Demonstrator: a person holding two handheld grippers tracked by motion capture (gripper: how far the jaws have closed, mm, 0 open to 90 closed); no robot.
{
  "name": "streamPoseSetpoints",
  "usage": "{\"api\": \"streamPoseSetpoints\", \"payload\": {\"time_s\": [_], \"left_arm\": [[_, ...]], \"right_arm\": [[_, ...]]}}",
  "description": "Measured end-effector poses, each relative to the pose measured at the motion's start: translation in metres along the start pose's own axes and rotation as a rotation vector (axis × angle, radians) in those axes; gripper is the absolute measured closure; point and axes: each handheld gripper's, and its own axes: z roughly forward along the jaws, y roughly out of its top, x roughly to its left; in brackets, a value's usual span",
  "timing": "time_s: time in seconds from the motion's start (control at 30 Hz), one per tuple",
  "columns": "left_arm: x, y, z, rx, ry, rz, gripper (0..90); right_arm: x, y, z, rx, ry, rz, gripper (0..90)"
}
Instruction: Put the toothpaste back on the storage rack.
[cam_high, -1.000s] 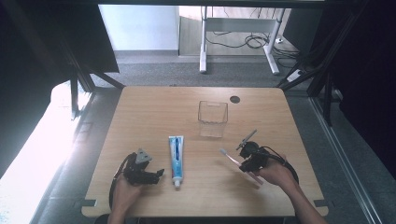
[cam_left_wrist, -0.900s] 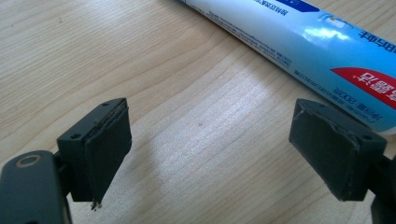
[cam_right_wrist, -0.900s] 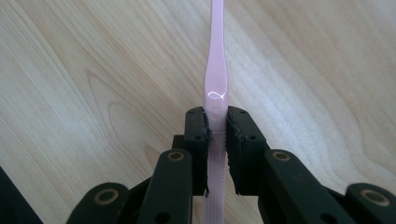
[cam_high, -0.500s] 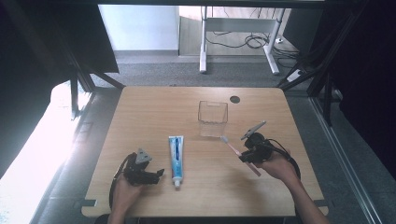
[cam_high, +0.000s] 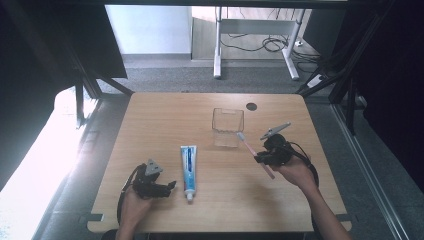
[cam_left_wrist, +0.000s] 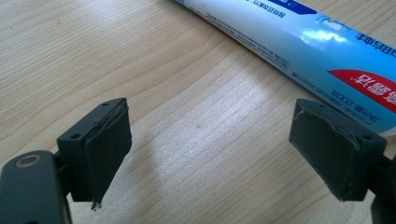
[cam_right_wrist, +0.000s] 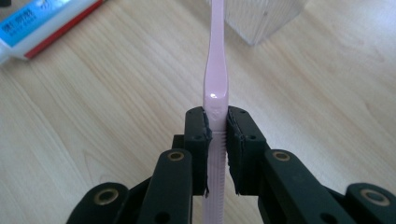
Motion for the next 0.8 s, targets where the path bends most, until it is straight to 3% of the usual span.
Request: {"api": "streamPoseSetpoints", "payload": {"time_s": [0.43, 0.8], "left_arm": [[0.001, 0.000, -0.001, -0.006, 0.002, 0.009, 13.2], [0.001, 0.000, -0.002, -0.011, 0.005, 0.003, 13.2]], "right_arm": [[-0.002, 0.018, -0.002, -0.096, -0.023, 0.003, 79.4], [-0.006, 0.031, 0.000, -0.146, -0.029, 0.014, 79.4]]}}
